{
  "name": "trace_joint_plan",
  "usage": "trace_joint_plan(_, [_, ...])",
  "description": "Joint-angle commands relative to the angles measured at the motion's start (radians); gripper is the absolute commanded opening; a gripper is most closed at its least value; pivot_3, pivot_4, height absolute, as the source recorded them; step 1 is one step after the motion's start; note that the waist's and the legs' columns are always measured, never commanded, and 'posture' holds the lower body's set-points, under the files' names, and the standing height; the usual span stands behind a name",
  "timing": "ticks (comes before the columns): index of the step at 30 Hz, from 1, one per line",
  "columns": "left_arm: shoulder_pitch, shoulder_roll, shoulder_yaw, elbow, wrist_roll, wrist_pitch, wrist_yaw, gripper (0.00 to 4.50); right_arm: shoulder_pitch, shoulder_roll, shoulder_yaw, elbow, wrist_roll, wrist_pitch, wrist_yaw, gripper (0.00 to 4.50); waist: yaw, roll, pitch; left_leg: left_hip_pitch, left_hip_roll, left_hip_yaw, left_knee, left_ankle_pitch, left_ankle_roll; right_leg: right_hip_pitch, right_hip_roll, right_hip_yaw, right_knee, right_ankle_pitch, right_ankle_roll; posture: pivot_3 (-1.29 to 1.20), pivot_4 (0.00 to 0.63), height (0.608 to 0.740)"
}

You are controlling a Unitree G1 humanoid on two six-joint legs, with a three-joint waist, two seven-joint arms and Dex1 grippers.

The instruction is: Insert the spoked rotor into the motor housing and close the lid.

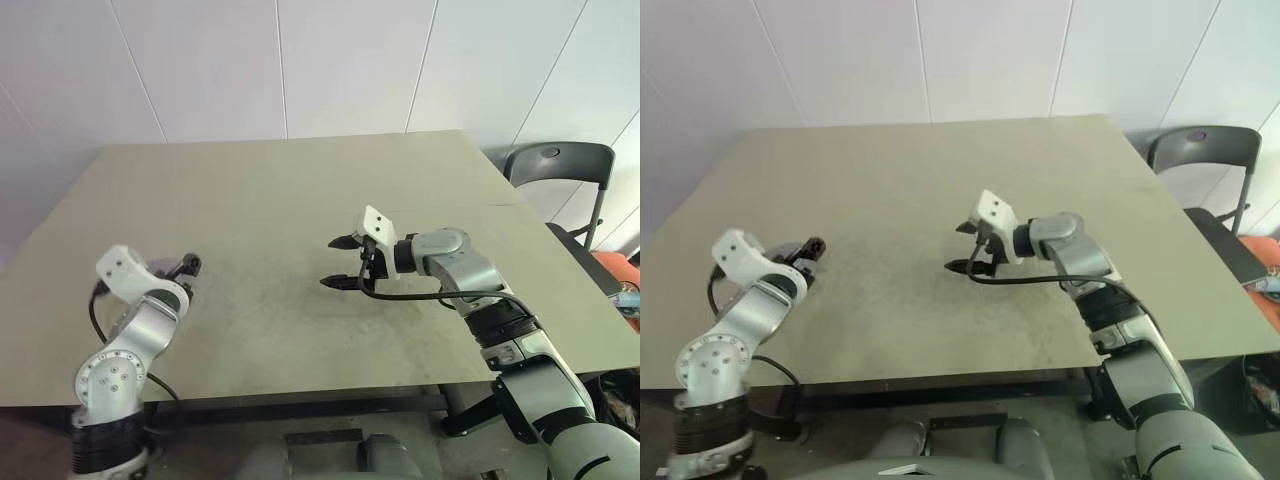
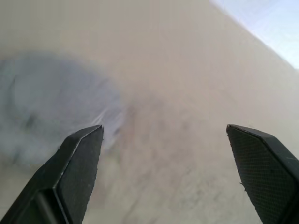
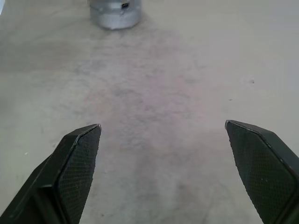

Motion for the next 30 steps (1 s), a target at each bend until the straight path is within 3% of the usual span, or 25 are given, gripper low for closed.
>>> trace_joint_plan(1, [0.023,0.163,-0.160,0.028,0.305,-0.138,-0.377,4.46,0.024,0.002,-0.069,0.025,0.030,-0.059,-0.005,4.50,-0.010,0.001,0.000,0.000,0.000,0.000,0.000,0.000,0.000,0.000,0.000,0.000,-0.001,0.001,-0.001,0.00,0.000,0.740])
trace_joint_plan(5, [0.038,0.201,-0.202,0.134,0.470,-0.321,-0.625,4.46,0.061,-0.007,-0.121,0.073,0.060,-0.110,0.034,4.50,-0.018,0.003,0.001,0.000,0.000,0.001,-0.002,0.000,0.000,-0.001,0.000,0.000,-0.001,0.001,-0.001,0.00,0.000,0.740])
trace_joint_plan(8, [0.030,0.260,-0.260,0.245,0.606,-0.510,-0.909,4.46,0.076,-0.031,-0.137,0.126,0.043,-0.176,0.057,4.50,-0.023,0.003,0.002,0.000,0.001,0.001,-0.003,0.000,0.000,-0.002,0.000,0.000,-0.001,0.000,-0.001,0.00,0.000,0.740])
trace_joint_plan(13, [0.014,0.228,-0.217,0.342,0.610,-0.612,-1.120,4.46,0.089,-0.065,-0.144,0.188,0.010,-0.254,0.065,4.50,-0.022,0.004,0.002,0.000,0.001,0.001,-0.002,0.000,0.000,-0.002,0.000,0.000,-0.001,-0.002,0.003,0.00,0.000,0.740])
trace_joint_plan(21, [0.012,0.170,-0.163,0.388,0.639,-0.674,-1.219,4.46,0.068,-0.040,-0.175,0.252,0.027,-0.332,0.068,4.50,-0.020,0.004,0.002,0.000,0.001,0.001,-0.002,0.000,0.000,-0.002,0.000,0.001,0.001,-0.002,0.003,0.00,0.000,0.740])
trace_joint_plan(30, [0.010,0.116,-0.131,0.405,0.704,-0.715,-1.208,4.46,0.085,0.000,-0.208,0.264,0.032,-0.365,0.030,4.50,-0.019,0.004,0.002,0.001,0.001,0.000,-0.001,0.000,0.000,-0.001,0.000,0.001,0.003,0.001,0.001,0.00,0.000,0.740])
